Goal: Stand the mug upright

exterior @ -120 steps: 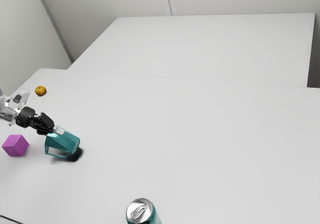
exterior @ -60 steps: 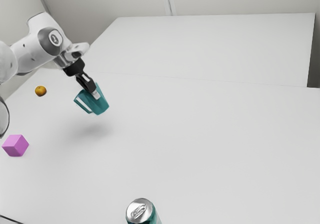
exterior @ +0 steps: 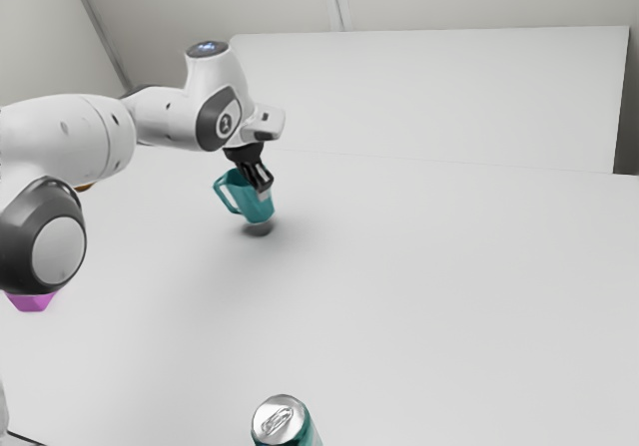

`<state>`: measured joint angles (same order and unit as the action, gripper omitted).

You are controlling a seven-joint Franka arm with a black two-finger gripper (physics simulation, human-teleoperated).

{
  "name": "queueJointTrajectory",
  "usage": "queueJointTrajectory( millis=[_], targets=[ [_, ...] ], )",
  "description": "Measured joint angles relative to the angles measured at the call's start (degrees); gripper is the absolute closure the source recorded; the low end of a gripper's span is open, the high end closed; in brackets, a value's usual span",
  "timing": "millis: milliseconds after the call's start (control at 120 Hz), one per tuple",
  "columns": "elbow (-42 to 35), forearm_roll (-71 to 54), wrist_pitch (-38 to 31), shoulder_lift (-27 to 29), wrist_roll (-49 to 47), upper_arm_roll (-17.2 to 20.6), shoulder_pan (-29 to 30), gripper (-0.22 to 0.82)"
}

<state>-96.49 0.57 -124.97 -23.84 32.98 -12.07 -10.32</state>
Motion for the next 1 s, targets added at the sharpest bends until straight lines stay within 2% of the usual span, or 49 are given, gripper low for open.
queueJointTrajectory(
  millis=[300,475,592,725,825,933,1000],
  targets=[
    [-0.74,-1.52,-2.61,-2.00,-8.01,0.12,-0.17,0.78],
    [-0.66,-1.17,-2.36,-1.82,-10.88,0.12,-0.17,0.40],
    [-0.64,-1.13,-2.04,-1.40,-12.41,0.12,-0.15,0.23],
    [0.33,-1.14,-0.36,0.66,-13.82,0.07,-0.14,0.12],
    [3.90,-1.17,3.10,2.41,-14.68,-0.11,-0.14,0.08],
    [7.56,-1.79,10.18,8.81,-16.07,1.33,-0.07,0.05],
    [13.38,-2.05,17.18,11.67,-17.47,2.43,-0.03,0.03]
  ],
)
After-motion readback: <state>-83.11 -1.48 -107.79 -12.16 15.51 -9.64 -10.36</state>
